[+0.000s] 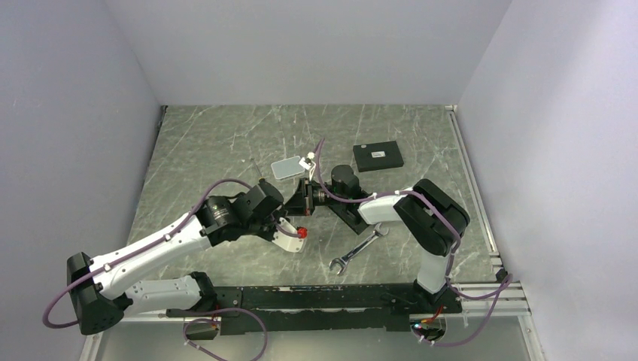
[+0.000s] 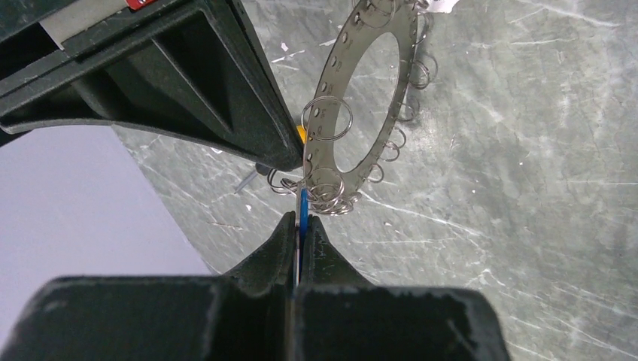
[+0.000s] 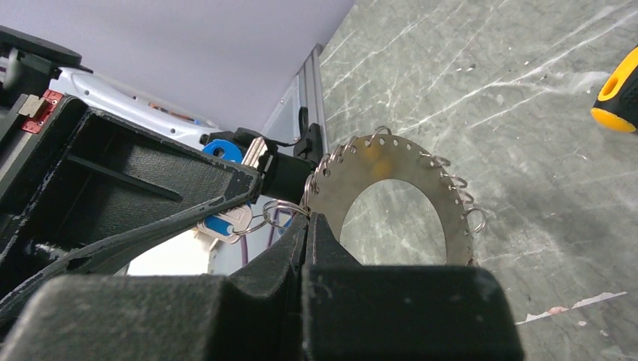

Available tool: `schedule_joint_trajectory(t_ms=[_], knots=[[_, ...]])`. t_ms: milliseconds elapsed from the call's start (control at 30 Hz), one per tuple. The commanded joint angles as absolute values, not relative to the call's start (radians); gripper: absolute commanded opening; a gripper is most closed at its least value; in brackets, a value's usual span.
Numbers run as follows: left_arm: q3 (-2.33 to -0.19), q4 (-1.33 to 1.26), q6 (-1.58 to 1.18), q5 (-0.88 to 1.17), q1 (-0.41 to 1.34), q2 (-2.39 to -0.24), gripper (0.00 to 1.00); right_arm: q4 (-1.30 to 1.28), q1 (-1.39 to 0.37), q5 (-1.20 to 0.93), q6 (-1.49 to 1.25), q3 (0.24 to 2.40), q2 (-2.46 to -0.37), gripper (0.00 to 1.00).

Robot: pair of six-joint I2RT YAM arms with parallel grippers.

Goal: Remove the keys from the keyring
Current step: Remove the key from the keyring.

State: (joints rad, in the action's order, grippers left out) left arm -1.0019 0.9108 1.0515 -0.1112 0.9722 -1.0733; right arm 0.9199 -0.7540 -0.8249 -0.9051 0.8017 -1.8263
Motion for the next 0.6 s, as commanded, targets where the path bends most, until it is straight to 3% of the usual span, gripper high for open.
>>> schedule_joint_trajectory(t_ms=[0,567], knots=[[-0.994,0.901,1.033,-0.104,0.986,-1.049,0.0,0.933,-0.727,-0.734,-0.924,0.818,-1.81,0.0],[-0.786,0.6,0.986,-0.278,0.988,-1.032,0.0,0.743,-0.724,-0.669,-0.87,0.834,-1.766,0.0]])
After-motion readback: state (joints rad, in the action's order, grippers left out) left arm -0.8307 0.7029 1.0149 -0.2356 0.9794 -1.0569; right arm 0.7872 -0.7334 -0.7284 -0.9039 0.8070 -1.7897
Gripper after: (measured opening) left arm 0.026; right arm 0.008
